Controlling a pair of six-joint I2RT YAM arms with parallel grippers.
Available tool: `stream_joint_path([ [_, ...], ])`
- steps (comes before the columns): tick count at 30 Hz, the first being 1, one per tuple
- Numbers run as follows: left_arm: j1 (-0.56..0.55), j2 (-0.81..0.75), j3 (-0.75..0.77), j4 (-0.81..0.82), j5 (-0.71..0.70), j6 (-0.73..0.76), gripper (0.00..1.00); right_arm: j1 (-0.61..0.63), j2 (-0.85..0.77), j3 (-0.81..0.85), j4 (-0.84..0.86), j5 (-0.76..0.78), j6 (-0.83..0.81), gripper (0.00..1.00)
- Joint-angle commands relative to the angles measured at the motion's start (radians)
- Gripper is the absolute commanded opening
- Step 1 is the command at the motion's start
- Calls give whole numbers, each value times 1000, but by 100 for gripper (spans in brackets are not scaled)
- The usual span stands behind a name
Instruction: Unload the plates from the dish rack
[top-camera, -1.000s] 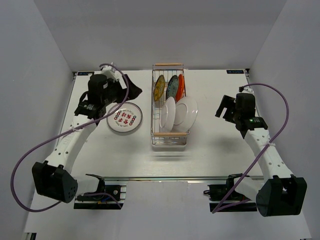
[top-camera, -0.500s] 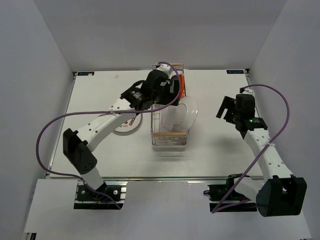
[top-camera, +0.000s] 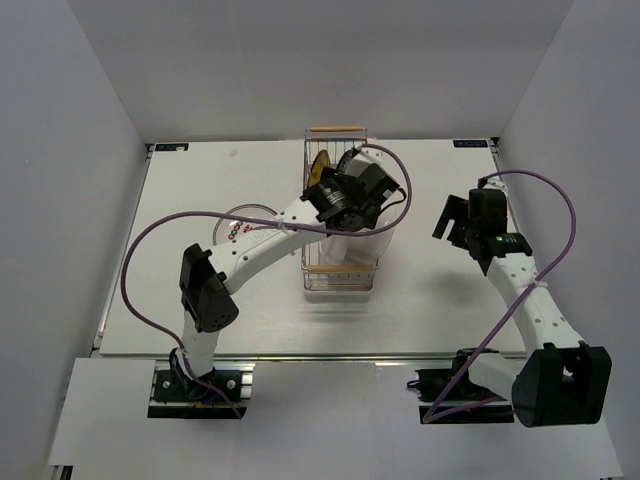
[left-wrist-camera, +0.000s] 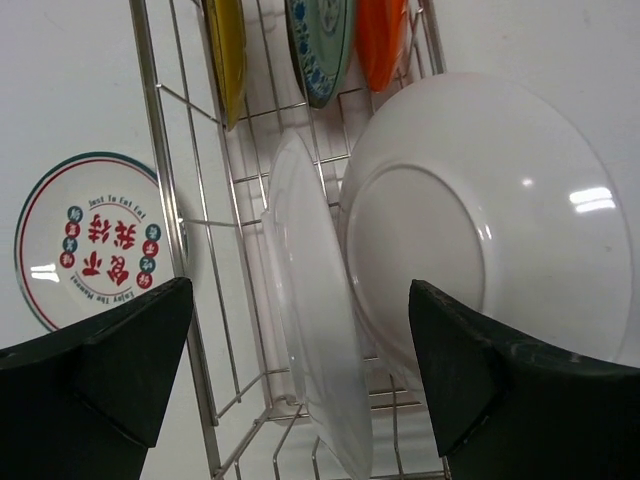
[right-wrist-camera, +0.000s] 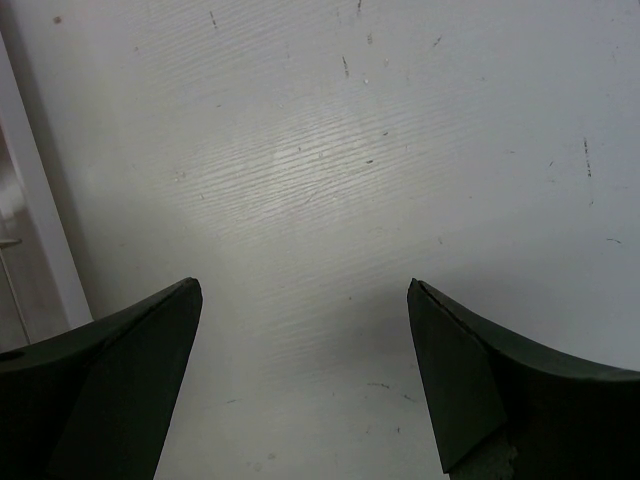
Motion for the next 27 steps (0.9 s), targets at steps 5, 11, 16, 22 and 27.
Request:
stream_joint_path([
  [5, -11, 23, 48, -106, -136, -65, 98, -1, 12, 9, 1, 17, 1, 89],
  [11, -11, 34, 26, -117, -150, -104, 88, 0, 13, 9, 1, 20, 2, 89],
  [16, -11, 45, 26, -117, -136, -105, 74, -1, 19, 13, -4, 27, 2, 89],
  [22, -11, 42, 26, -116, -130, -113, 55, 0, 27, 15, -10, 37, 5, 89],
  [27, -11, 45, 32, -111, -127, -107, 39, -3, 33, 16, -9, 37, 5, 89],
])
